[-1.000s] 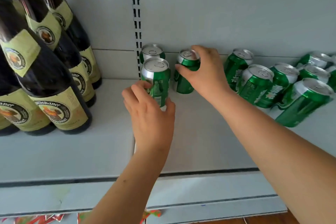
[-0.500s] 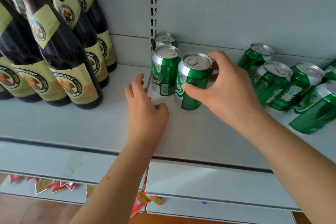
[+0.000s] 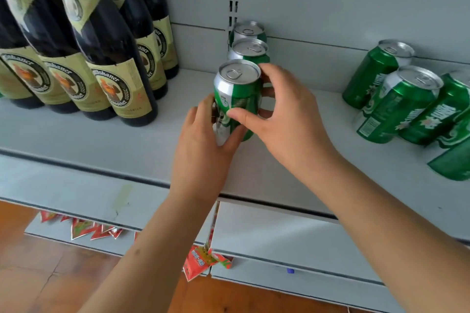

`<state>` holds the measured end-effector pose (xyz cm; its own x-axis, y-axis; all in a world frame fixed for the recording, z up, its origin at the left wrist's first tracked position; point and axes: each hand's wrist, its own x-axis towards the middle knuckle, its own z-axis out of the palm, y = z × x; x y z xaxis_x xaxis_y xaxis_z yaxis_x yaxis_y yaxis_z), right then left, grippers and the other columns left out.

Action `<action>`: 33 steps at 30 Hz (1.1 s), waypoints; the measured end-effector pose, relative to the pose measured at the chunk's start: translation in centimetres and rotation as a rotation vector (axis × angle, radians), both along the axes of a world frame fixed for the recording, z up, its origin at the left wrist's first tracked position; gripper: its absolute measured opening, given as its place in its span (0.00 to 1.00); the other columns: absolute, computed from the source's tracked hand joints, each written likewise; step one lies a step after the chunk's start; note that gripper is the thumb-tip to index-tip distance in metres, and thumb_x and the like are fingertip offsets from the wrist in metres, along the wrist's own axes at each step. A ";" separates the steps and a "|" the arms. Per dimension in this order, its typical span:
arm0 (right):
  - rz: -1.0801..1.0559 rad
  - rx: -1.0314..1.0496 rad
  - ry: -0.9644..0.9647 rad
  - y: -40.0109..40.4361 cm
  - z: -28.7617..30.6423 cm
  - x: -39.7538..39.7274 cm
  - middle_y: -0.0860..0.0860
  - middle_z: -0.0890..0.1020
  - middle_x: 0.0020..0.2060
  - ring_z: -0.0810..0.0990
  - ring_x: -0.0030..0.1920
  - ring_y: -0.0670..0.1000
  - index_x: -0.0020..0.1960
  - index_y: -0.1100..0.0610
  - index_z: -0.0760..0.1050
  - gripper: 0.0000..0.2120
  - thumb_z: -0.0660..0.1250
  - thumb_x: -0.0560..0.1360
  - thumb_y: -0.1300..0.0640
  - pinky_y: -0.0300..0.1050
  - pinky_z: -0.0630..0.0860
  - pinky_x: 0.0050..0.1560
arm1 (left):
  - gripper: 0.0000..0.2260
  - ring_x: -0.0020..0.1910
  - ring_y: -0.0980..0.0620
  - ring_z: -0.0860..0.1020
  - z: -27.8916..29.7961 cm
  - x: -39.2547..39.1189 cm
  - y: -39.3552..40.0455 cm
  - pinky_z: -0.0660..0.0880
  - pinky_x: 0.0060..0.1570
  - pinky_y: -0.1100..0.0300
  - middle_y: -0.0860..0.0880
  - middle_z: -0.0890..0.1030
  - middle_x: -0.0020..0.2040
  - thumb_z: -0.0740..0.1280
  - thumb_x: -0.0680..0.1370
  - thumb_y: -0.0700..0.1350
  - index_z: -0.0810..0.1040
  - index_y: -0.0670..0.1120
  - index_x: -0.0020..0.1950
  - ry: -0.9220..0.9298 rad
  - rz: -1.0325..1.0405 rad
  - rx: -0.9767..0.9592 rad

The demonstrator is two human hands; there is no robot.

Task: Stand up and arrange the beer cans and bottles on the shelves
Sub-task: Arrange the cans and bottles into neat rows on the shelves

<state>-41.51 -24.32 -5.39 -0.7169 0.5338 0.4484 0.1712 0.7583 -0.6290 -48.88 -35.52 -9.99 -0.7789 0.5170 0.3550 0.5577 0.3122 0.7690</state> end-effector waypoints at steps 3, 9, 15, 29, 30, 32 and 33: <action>-0.005 0.052 0.001 0.2 0.0 1.1 0.51 0.75 0.59 0.76 0.57 0.49 0.68 0.57 0.72 0.31 0.74 0.70 0.45 0.47 0.77 0.57 | 0.28 0.57 0.55 0.74 0.0 0.4 -0.2 0.71 0.56 0.62 0.53 0.75 0.59 0.71 0.73 0.54 0.69 0.51 0.72 0.014 0.029 -0.009; -0.367 0.360 0.109 5.6 2.4 6.0 0.58 0.74 0.61 0.75 0.59 0.57 0.66 0.61 0.72 0.21 0.66 0.76 0.51 0.37 0.67 0.57 | 0.13 0.52 0.48 0.75 3.2 6.1 1.3 0.74 0.51 0.53 0.46 0.76 0.53 0.63 0.75 0.34 0.77 0.41 0.58 0.344 -0.008 0.294; -0.686 0.412 -0.427 10.4 3.4 10.2 0.62 0.74 0.63 0.69 0.63 0.64 0.70 0.61 0.67 0.30 0.61 0.77 0.41 0.56 0.68 0.61 | 0.19 0.56 0.57 0.75 1.2 8.9 8.4 0.76 0.54 0.54 0.52 0.73 0.61 0.67 0.78 0.45 0.71 0.50 0.69 -0.047 -0.299 -0.020; -0.292 0.243 -0.203 10.0 3.6 7.1 0.48 0.80 0.45 0.76 0.45 0.50 0.52 0.52 0.77 0.23 0.65 0.71 0.33 0.44 0.69 0.43 | 0.16 0.44 0.45 0.78 7.4 7.3 7.4 0.72 0.37 0.52 0.50 0.80 0.50 0.62 0.74 0.37 0.77 0.47 0.60 0.350 -0.131 -0.152; -0.261 0.238 -0.184 10.0 3.7 6.0 0.48 0.79 0.45 0.75 0.45 0.49 0.52 0.52 0.77 0.21 0.66 0.71 0.35 0.41 0.66 0.43 | 0.15 0.41 0.45 0.78 8.5 6.2 6.5 0.73 0.37 0.52 0.50 0.81 0.47 0.61 0.73 0.37 0.80 0.47 0.56 0.415 -0.075 -0.068; -0.211 0.264 -0.175 9.8 3.8 3.6 0.49 0.77 0.47 0.73 0.47 0.49 0.53 0.53 0.75 0.21 0.67 0.72 0.37 0.39 0.63 0.44 | 0.14 0.46 0.45 0.78 9.9 3.2 5.4 0.72 0.45 0.51 0.51 0.82 0.49 0.60 0.74 0.40 0.81 0.48 0.55 0.515 0.018 -0.033; -0.190 0.286 -0.179 9.6 3.8 2.4 0.51 0.77 0.49 0.74 0.49 0.51 0.56 0.53 0.75 0.22 0.67 0.72 0.37 0.41 0.66 0.46 | 0.15 0.51 0.45 0.77 10.2 1.5 5.0 0.70 0.50 0.51 0.51 0.81 0.54 0.59 0.76 0.42 0.80 0.49 0.58 0.534 0.048 -0.099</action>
